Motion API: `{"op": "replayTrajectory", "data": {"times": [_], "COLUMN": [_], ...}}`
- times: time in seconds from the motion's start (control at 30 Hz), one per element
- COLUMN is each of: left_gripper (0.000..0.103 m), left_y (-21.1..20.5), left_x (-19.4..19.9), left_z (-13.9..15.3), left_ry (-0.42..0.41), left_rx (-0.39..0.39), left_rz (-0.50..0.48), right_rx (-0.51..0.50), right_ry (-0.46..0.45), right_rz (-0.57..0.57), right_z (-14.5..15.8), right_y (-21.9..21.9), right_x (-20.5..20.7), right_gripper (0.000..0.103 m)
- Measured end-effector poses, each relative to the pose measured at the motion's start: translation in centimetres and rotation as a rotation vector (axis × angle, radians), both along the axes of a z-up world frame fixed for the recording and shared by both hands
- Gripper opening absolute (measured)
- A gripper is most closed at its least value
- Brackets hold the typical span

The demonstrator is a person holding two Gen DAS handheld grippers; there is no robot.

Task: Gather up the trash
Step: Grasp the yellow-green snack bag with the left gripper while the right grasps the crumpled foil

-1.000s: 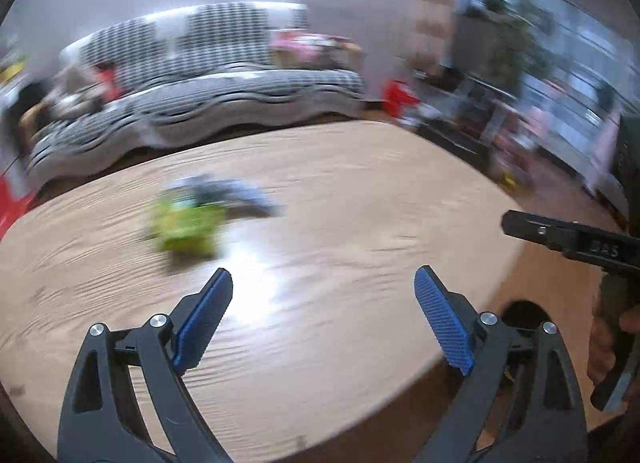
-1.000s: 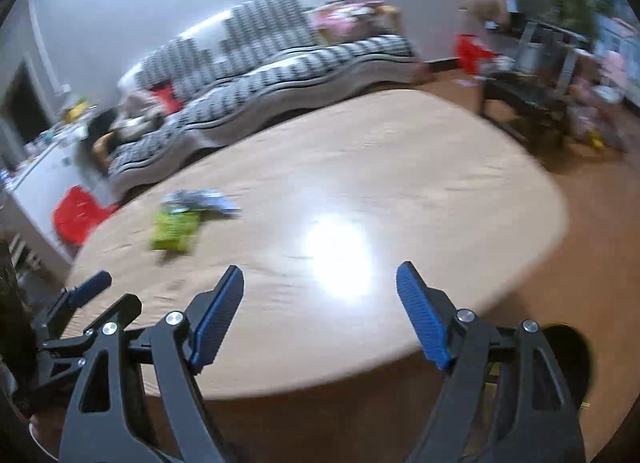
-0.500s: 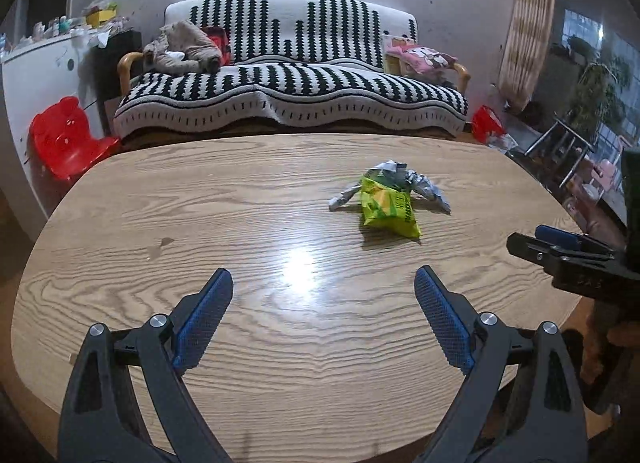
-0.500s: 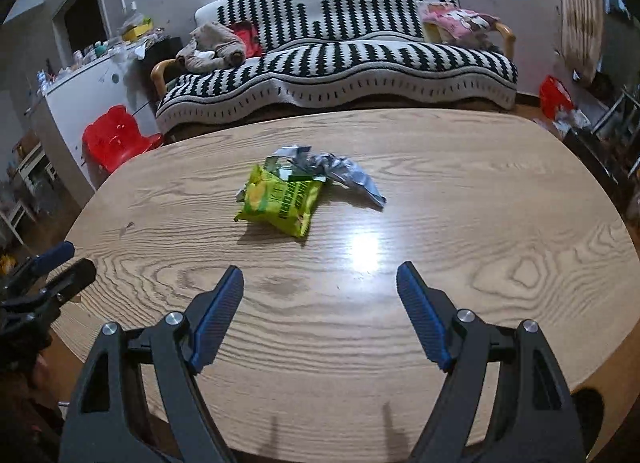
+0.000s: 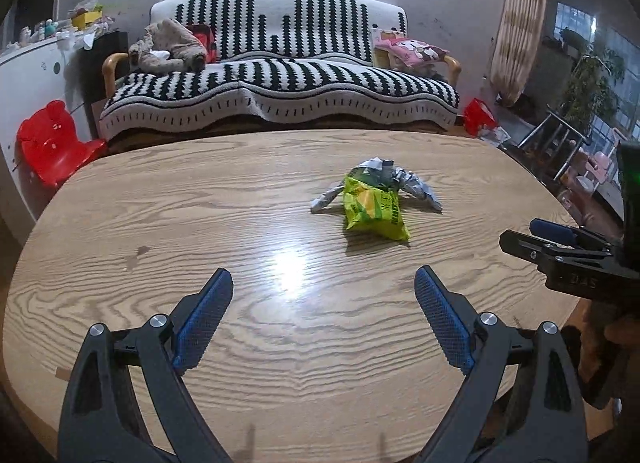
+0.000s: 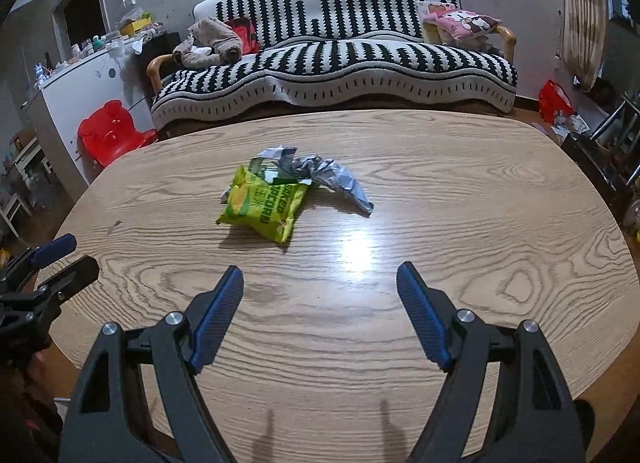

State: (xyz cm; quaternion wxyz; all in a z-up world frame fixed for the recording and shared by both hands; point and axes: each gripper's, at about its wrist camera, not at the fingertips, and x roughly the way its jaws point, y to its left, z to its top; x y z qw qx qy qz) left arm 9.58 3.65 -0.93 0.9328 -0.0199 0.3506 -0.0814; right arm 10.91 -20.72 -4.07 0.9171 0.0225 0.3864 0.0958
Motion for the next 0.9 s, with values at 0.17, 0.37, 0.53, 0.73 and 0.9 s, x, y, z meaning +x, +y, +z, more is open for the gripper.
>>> {"op": "replayTrajectory", "data": {"times": [0.17, 0.37, 0.53, 0.73, 0.9], "left_gripper": [0.09, 0.089, 0.09, 0.09, 0.09], "left_y": [-0.8, -1.3, -2.5, -4.0, -5.1], "left_x": [2.2, 6.4, 9.5, 12.6, 14.0], "left_z": [-1.5, -4.5, -5.9, -8.0, -8.4], "left_ry": [0.037, 0.098, 0.128, 0.159, 0.155], "left_rx": [-0.03, -0.079, -0.131, -0.116, -0.122], "left_rz": [-0.011, 0.041, 0.052, 0.071, 0.046], "right_rx": [0.04, 0.054, 0.027, -0.064, -0.075], "right_ry": [0.011, 0.037, 0.081, 0.127, 0.165], "right_rz": [-0.003, 0.01, 0.055, 0.106, 0.164], "right_z": [-0.4, -1.8, -3.7, -5.9, -7.8], "right_y": [-1.9, -3.1, -2.3, -1.2, -0.5], "right_x": [1.8, 6.1, 11.8, 17.4, 19.3], "right_gripper": [0.076, 0.076, 0.076, 0.076, 0.06]}}
